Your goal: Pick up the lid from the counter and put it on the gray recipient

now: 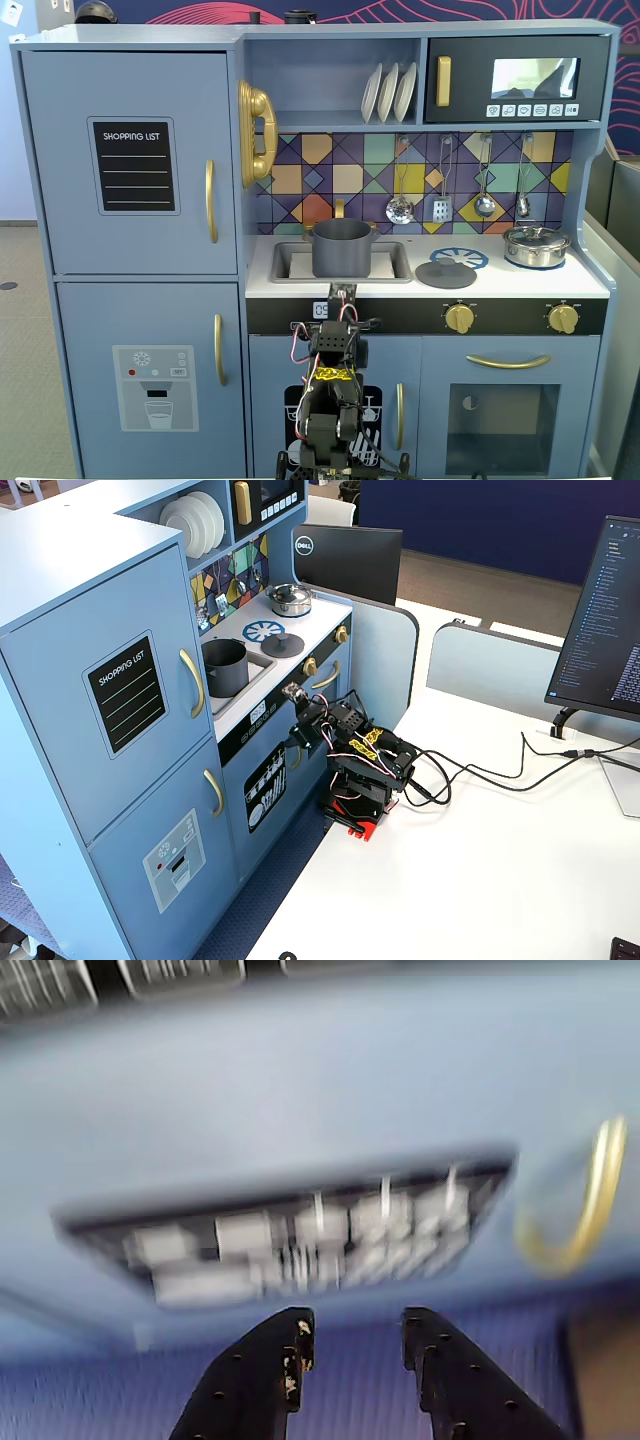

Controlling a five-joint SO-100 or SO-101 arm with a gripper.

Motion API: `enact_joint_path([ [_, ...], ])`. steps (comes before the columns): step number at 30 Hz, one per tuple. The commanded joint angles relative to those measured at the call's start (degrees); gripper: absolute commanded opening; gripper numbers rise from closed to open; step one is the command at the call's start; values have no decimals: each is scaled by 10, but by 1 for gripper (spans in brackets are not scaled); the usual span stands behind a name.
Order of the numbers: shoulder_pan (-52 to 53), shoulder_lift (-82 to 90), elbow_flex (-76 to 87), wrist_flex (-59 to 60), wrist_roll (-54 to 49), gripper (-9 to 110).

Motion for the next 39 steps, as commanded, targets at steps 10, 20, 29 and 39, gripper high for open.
enact_joint_path([
  [10, 5, -97, -226, -29, -28, 0],
  [20, 26, -122, -291, -105, -82, 0],
  [29, 119, -177, -331, -279, -73, 0],
  [39, 235, -214, -321, -332, -83, 0],
])
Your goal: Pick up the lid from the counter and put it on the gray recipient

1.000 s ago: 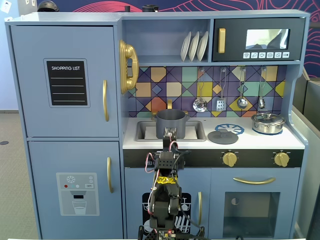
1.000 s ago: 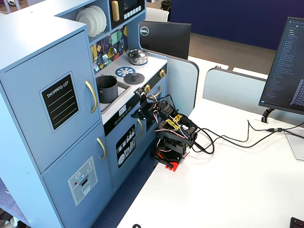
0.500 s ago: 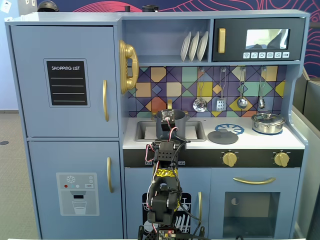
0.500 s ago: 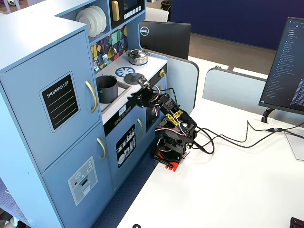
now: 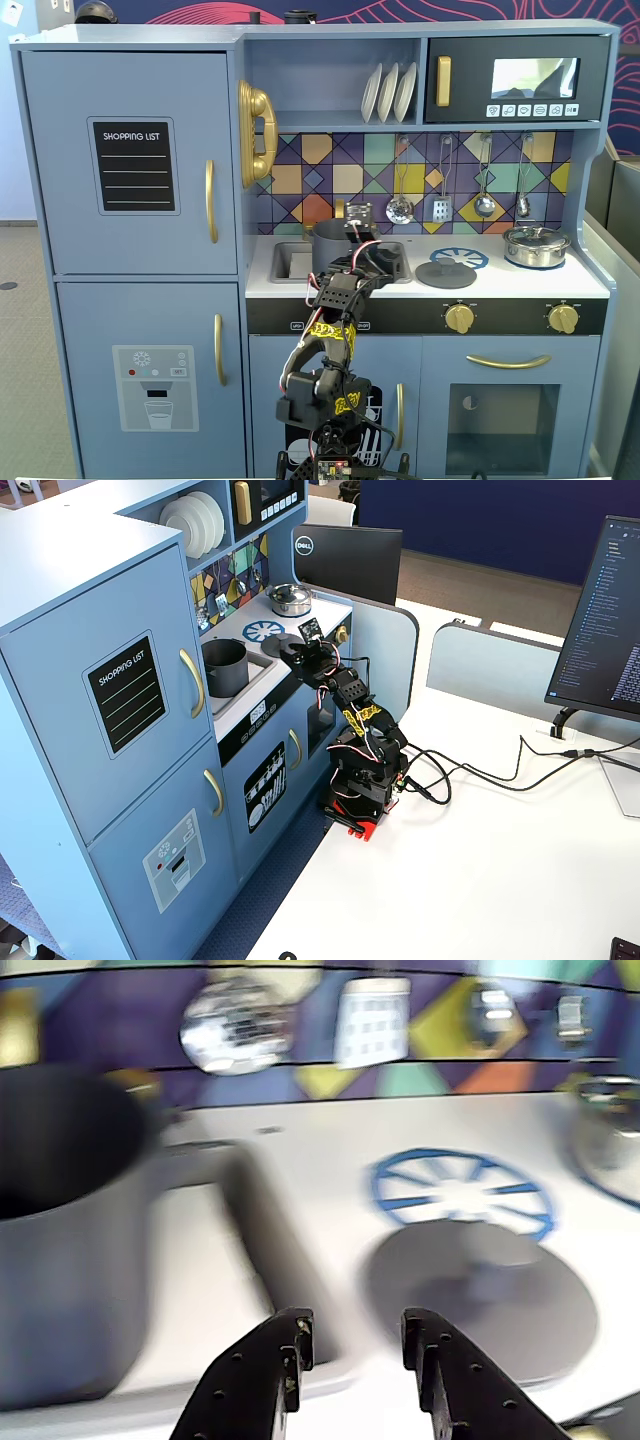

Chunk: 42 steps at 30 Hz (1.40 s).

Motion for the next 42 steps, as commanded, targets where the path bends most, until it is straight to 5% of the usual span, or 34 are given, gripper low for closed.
enact_joint_path([
  [1, 52, -21, -15, -53, 6, 0],
  [9, 90, -74, 54, -207, 44, 1],
  [20, 109, -200, 32, -323, 103, 28],
  [42, 113, -462, -81, -497, 74, 27],
])
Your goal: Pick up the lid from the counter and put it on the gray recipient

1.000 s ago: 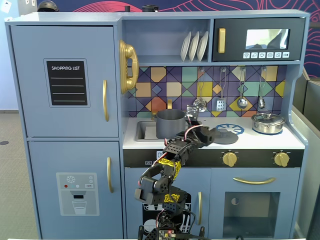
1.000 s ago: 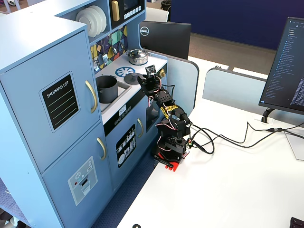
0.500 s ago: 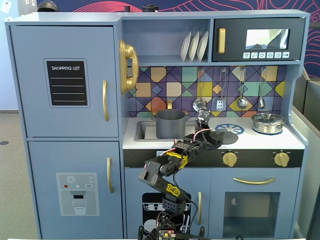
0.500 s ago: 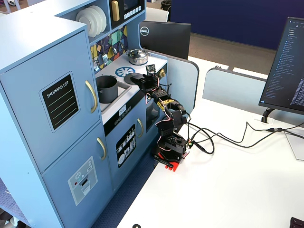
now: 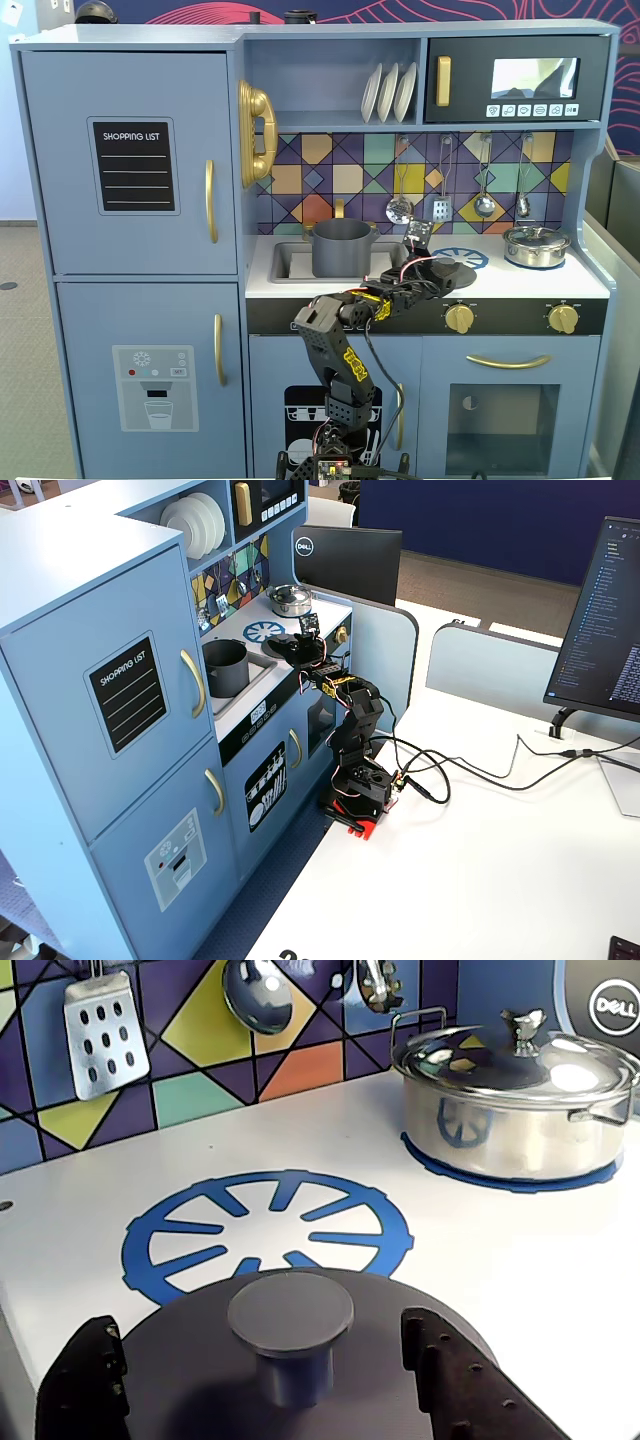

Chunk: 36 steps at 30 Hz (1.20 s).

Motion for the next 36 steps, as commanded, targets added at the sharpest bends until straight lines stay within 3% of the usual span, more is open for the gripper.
enact_joint_path([
  [1, 6, -26, -53, -40, -10, 27],
  [17, 4, -109, -98, -69, -5, 17],
  [22, -10, -114, -91, -76, -16, 0],
  [36, -36, -63, -83, -73, -25, 0],
])
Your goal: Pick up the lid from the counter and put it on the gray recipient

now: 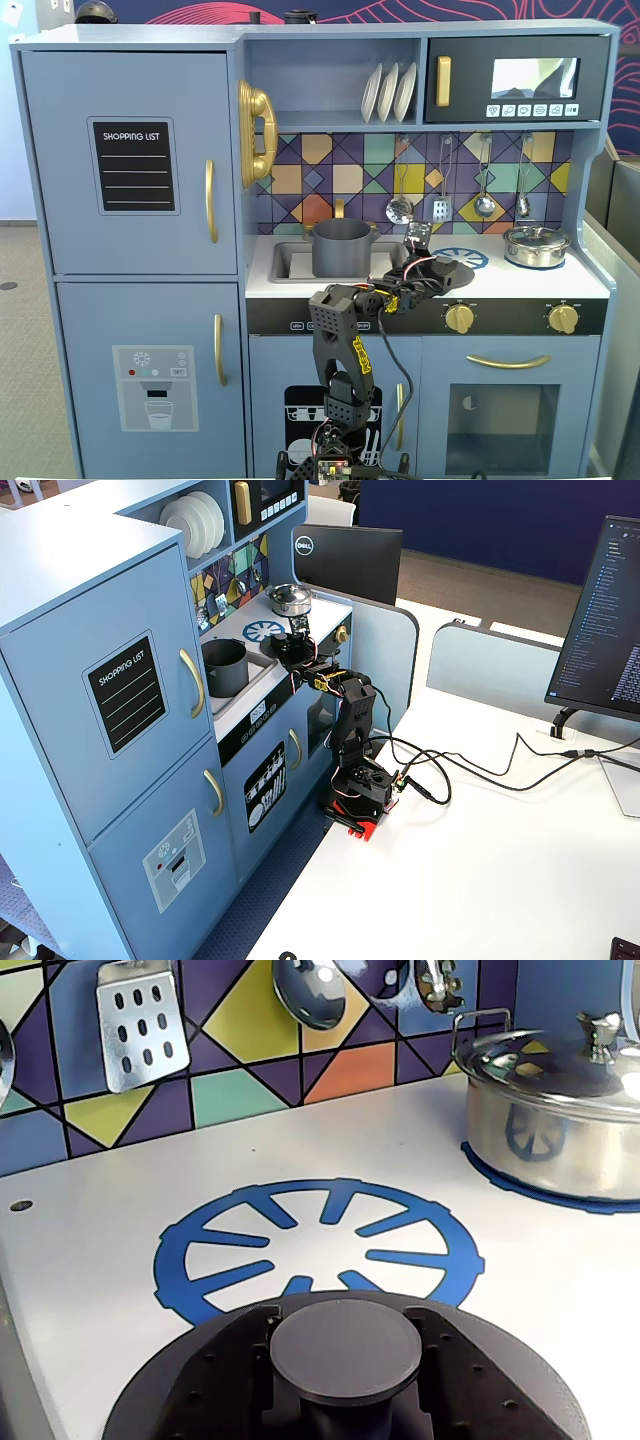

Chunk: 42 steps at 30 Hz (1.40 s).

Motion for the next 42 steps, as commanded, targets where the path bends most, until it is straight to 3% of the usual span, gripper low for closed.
enact_joint_path([
  [1, -11, 58, -29, -3, -12, 0],
  [18, -93, 194, -178, 200, -27, 0],
  [42, -262, 214, -204, 316, 1, 0],
])
